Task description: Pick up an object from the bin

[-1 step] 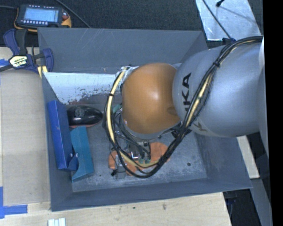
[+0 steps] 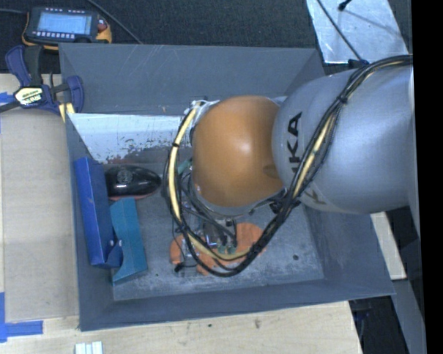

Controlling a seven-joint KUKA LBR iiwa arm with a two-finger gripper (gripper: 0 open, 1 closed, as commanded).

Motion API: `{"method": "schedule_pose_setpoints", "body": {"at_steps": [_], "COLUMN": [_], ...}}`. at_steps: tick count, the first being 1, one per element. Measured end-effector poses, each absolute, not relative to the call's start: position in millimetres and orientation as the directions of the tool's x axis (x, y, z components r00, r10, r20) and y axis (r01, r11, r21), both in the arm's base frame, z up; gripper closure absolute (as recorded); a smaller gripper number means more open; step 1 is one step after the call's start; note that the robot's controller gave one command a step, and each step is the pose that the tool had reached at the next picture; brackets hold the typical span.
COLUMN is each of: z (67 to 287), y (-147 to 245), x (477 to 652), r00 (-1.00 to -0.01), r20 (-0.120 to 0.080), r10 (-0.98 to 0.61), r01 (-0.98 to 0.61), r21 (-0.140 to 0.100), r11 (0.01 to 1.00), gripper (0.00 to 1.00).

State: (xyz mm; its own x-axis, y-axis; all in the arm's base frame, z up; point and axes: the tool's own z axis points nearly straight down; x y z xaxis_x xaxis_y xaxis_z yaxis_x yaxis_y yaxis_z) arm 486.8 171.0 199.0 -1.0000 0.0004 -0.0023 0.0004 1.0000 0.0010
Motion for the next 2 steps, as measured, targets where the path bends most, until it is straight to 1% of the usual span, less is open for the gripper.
{"method": "schedule_pose_setpoints", "body": {"at_steps": [1,2], "z": [158.6,146.3], "y": [193.1,138.0], "x": [486.8,491.1], "r00": [-0.992,-0.982], "r20": [-0.005,-0.001], "r10": [-0.123,-0.187], "r01": [-0.123,-0.187], "r21": [0.0,0.0], "r11": [0.992,0.982], "gripper": [0.0,0.0]}}
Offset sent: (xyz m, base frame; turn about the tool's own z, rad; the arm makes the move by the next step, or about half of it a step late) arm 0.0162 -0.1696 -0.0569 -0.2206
